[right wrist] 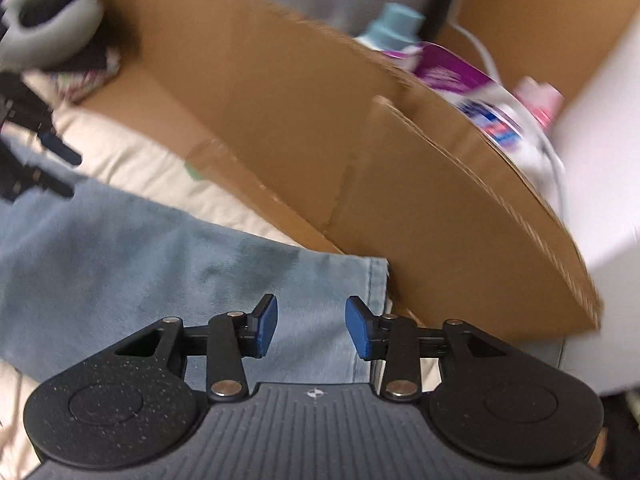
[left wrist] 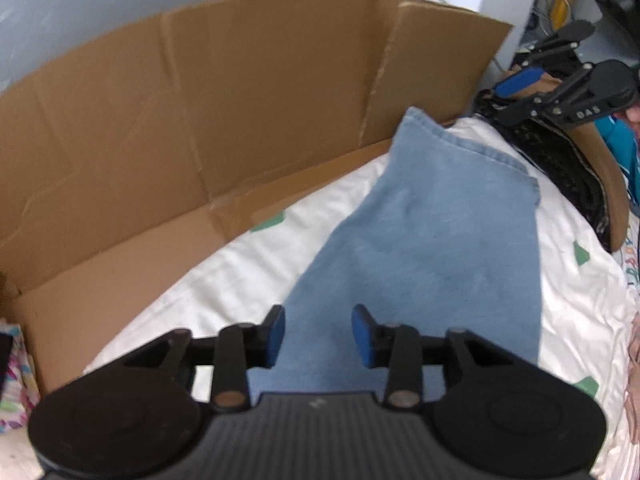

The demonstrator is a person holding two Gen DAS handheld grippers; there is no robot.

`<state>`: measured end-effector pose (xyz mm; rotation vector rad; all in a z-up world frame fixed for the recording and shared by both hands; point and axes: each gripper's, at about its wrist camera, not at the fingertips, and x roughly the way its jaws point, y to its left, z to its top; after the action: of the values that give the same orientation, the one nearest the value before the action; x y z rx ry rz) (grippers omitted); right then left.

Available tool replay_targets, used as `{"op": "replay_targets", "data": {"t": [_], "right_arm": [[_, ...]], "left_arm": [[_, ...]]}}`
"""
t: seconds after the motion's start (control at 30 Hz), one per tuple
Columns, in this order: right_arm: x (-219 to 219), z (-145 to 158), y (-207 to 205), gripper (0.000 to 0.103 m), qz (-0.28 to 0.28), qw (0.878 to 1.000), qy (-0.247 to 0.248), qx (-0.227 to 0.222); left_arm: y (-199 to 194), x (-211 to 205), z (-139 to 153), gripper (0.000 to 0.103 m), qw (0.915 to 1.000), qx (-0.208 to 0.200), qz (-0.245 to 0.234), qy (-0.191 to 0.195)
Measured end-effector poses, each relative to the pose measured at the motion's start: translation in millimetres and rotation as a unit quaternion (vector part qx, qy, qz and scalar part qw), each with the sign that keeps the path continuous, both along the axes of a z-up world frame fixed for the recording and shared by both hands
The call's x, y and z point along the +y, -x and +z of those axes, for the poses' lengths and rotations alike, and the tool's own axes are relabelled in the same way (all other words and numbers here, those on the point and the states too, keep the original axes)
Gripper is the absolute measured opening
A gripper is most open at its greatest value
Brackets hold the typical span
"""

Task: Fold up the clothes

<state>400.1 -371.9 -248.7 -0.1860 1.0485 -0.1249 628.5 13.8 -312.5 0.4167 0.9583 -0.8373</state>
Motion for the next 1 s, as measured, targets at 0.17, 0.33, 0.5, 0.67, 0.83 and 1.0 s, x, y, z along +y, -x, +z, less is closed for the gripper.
{"op": "replay_targets", "data": {"t": [0.17,0.33,0.5,0.67,0.83,1.0], "right_arm": [[-18,-14,31,0.045,-0.038,0.996,-0.055,-0.06],[-18,-31,56,0.045,-0.062,0.989,-0.104,-0.084],[-9,-44,78,0.052,-0.062,0.986,-0.123,-0.089],[-6,-55,100,0.052,-0.083,0.981,-0.145,-0.095],[-9,-70,124,0.052,-0.149,0.969,-0.165,-0.111],[-16,-87,150,0.052,-0.222,0.946,-0.197,-0.128]], "left_arm": [[16,-12,9,0.052,0.9997,-0.014,0.004,-0.018],[27,-24,5,0.053,0.9995,-0.006,0.013,-0.029],[40,-47,-4,0.055,0.9986,0.014,0.002,-0.051],[55,-75,-5,0.059,0.9973,0.02,-0.034,-0.063],[63,-102,-4,0.065,0.9968,0.029,-0.057,-0.048],[69,-123,-10,0.067,0.9972,0.029,-0.062,-0.031]]}}
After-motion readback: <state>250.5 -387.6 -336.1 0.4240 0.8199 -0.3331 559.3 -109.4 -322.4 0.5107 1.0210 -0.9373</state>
